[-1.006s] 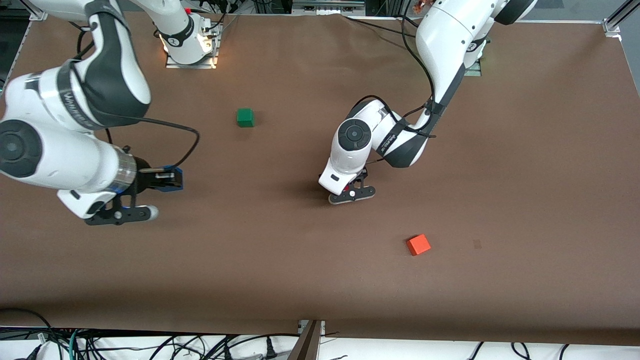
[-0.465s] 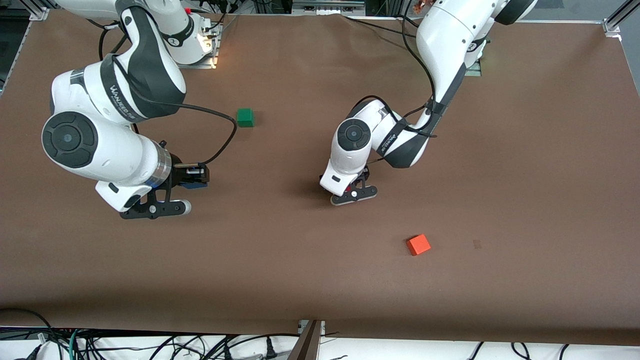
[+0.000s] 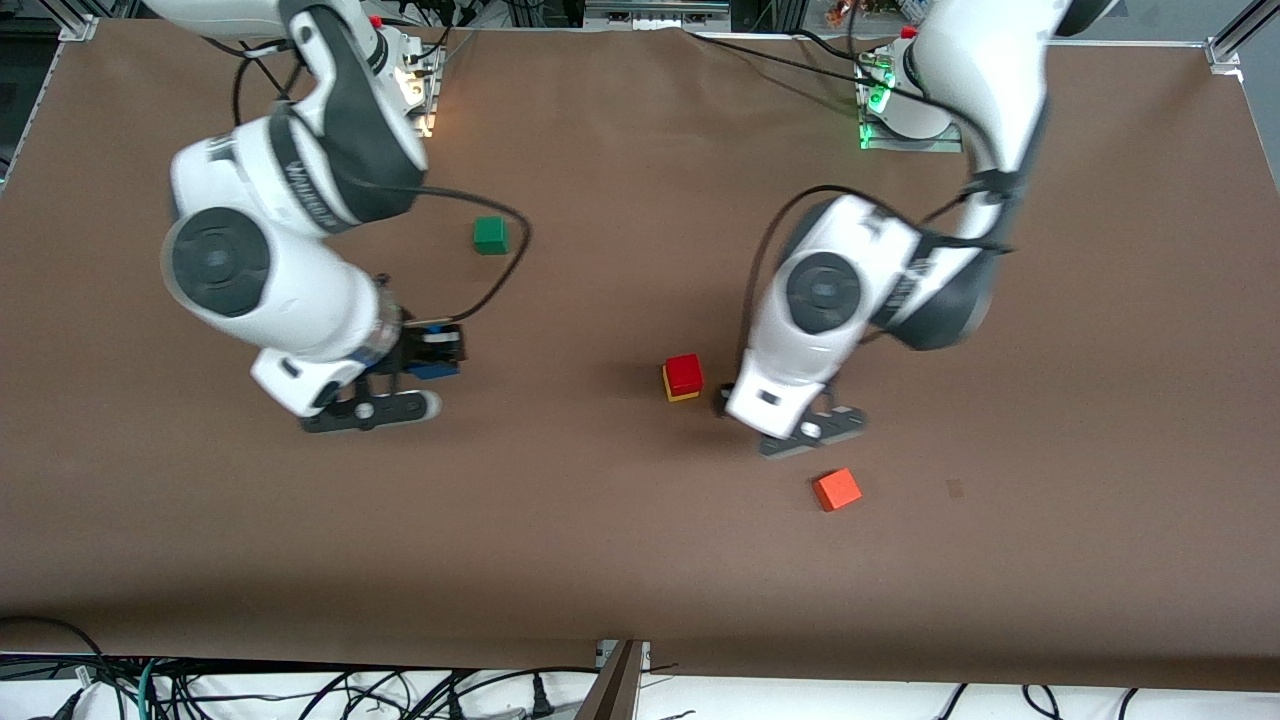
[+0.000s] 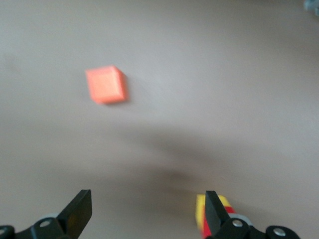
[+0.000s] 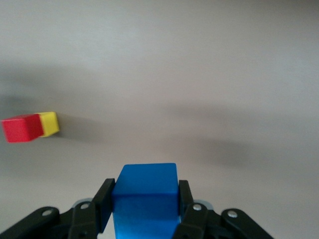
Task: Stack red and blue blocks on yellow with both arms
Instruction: 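Open the left gripper and lift away while the right gripper carries blue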
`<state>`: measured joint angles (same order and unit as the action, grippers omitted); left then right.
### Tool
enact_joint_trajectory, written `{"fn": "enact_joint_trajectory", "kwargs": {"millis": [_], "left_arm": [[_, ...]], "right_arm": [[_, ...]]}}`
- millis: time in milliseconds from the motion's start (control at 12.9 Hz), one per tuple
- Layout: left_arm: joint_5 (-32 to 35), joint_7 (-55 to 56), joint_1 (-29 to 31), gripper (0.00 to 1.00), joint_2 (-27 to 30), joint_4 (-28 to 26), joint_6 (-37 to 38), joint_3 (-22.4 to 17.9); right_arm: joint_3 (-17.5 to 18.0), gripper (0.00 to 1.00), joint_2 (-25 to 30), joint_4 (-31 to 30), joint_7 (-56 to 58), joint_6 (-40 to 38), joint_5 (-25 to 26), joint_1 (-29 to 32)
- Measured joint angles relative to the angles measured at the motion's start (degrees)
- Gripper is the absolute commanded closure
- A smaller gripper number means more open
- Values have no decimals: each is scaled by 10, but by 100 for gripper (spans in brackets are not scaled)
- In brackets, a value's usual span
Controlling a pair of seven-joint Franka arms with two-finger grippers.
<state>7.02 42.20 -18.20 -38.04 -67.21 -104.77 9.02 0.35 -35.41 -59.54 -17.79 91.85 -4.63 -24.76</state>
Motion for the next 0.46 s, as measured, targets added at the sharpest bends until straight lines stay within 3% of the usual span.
{"fn": "enact_joint_trajectory", "kwargs": {"millis": [465], "left_arm": [[0, -233, 157, 0, 71, 18, 64, 3]], "right_arm": [[1, 71, -56, 0, -131, 149, 0, -108]]}}
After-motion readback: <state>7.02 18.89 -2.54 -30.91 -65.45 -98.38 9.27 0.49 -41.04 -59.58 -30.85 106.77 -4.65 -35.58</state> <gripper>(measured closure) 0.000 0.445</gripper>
